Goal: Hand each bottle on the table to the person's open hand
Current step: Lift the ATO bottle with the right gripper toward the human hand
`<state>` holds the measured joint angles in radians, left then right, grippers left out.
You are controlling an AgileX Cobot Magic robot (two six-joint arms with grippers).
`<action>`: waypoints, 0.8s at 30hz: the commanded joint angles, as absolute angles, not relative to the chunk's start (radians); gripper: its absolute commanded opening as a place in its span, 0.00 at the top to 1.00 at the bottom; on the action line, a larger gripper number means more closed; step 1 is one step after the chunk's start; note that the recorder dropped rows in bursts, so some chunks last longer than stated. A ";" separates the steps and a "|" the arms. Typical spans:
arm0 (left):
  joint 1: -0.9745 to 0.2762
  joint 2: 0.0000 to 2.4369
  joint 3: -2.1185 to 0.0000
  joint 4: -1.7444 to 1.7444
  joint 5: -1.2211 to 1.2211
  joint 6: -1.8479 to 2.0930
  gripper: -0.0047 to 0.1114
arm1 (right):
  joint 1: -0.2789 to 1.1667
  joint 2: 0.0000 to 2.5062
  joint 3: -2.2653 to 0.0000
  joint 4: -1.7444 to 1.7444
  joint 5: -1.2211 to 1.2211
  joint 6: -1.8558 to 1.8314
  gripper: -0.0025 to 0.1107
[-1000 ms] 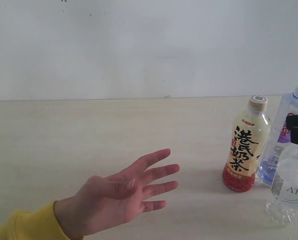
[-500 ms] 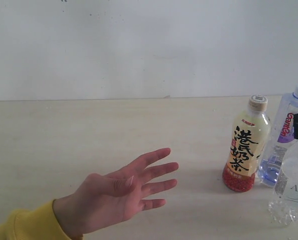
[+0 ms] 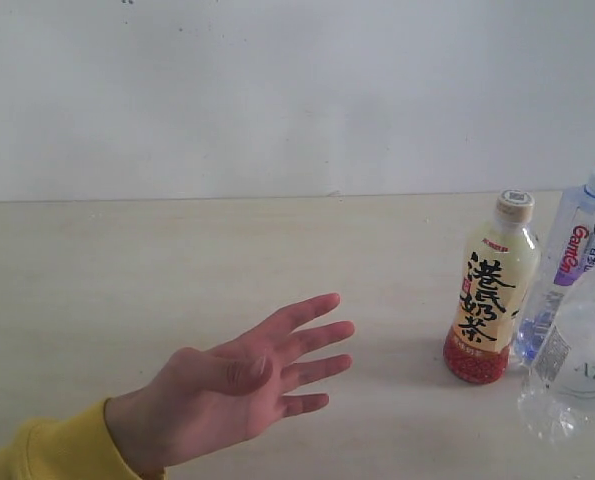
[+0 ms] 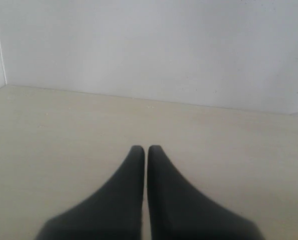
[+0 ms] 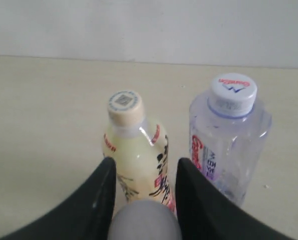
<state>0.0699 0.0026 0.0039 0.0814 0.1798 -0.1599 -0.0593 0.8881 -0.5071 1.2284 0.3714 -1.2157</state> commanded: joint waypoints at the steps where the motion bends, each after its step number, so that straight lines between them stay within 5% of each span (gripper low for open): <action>1: 0.073 0.000 0.000 0.086 0.179 -0.161 0.92 | -0.058 0.807 -0.511 0.961 0.478 -0.947 0.98; 17: 0.073 0.000 0.000 0.086 0.179 -0.161 0.92 | -0.058 0.800 -0.511 1.369 0.841 -1.215 0.98; 24: 0.073 0.000 0.000 0.086 0.179 -0.161 0.92 | 0.341 0.989 -0.545 1.577 0.573 -1.435 0.98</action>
<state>0.0699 0.0026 0.0039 0.0814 0.1798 -0.1599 0.2408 0.9428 -0.5168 1.5339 0.6744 -1.3829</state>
